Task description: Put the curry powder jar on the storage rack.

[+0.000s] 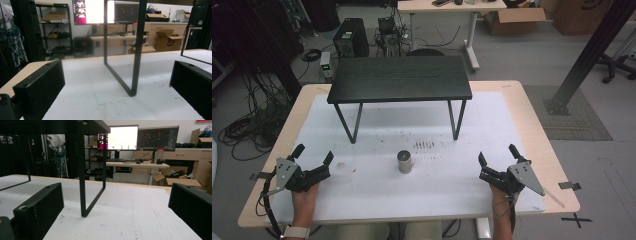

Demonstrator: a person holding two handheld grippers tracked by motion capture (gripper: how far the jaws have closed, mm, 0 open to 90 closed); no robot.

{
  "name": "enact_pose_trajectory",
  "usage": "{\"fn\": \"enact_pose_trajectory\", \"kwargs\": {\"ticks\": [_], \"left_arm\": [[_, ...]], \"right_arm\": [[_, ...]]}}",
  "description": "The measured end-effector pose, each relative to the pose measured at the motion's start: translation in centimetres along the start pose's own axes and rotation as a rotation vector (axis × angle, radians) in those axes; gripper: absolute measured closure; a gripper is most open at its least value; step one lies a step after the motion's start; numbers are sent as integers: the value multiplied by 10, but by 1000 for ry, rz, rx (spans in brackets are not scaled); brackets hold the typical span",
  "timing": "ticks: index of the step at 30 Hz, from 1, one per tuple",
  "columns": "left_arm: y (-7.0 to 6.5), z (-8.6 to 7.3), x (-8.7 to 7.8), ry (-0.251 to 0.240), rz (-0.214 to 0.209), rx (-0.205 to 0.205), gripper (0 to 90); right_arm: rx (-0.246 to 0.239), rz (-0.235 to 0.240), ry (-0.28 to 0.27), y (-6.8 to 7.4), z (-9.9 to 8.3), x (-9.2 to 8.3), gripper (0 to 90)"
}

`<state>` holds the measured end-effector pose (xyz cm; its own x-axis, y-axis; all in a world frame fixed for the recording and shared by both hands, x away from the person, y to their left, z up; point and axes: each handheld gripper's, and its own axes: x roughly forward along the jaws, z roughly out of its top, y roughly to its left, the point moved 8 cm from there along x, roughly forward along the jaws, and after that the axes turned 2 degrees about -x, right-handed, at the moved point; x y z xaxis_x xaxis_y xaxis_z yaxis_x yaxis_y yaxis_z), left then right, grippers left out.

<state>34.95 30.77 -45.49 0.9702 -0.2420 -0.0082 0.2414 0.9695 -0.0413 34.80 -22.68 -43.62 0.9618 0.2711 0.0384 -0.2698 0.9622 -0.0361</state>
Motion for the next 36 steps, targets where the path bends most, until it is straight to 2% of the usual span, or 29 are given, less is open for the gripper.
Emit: {"fn": "enact_pose_trajectory", "kwargs": {"ticks": [10, 17, 18, 22, 23, 26, 27, 33, 36], "left_arm": [[0, 0, 0, 1, 0, 3, 2], [0, 0, 0, 2, 1, 4, 2], [0, 0, 0, 2, 0, 4, 2], [0, 0, 0, 2, 0, 4, 3], [0, 0, 0, 2, 0, 4, 2], [0, 0, 0, 2, 0, 4, 2], [0, 0, 0, 1, 0, 4, 2], [0, 0, 0, 1, 0, 3, 2], [0, 0, 0, 1, 0, 3, 2]], "right_arm": [[6, 49, -4, 15, 19, 0, 0], [-1, 108, -1, 33, 31, 4, 0], [-2, 126, 2, 40, 36, 6, 0], [2, 152, 2, 47, 41, 8, 0], [1, 172, 2, 54, 45, 9, 0], [0, 186, 1, 58, 47, 10, 0], [-1, 205, 5, 64, 49, 12, 0], [-5, 248, 25, 78, 50, 16, 0], [0, 282, 32, 90, 51, 19, 0]]}}
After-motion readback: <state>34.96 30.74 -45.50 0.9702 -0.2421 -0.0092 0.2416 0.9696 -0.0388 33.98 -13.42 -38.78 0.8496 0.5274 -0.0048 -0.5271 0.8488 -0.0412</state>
